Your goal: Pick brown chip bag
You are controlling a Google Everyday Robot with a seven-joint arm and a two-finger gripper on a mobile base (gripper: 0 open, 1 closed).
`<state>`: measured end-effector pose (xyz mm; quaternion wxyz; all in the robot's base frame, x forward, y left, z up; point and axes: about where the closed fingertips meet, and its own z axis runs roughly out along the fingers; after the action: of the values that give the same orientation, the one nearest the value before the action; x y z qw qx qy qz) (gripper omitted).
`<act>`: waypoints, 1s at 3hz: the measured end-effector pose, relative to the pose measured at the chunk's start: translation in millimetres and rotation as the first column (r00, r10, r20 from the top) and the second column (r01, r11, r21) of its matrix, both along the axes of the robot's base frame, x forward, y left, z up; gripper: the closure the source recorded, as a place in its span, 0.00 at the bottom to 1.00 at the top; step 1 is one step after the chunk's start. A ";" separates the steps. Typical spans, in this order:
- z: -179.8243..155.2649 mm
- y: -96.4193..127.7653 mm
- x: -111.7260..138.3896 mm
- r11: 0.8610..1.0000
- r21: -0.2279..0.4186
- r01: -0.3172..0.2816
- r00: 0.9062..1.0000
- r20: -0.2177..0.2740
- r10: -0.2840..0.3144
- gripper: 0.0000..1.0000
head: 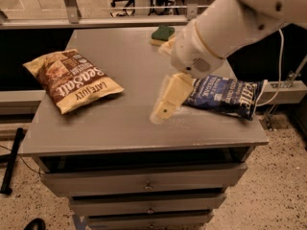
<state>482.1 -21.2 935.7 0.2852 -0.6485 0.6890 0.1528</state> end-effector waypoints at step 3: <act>10.2 -6.5 -9.3 0.996 0.080 0.031 0.999 0.025 -0.033 0.00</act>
Offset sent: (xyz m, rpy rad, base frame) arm 0.0046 0.0132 0.0065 0.0344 -0.0224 -0.0003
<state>472.8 -27.7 945.9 0.3220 -0.6276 0.6888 0.1670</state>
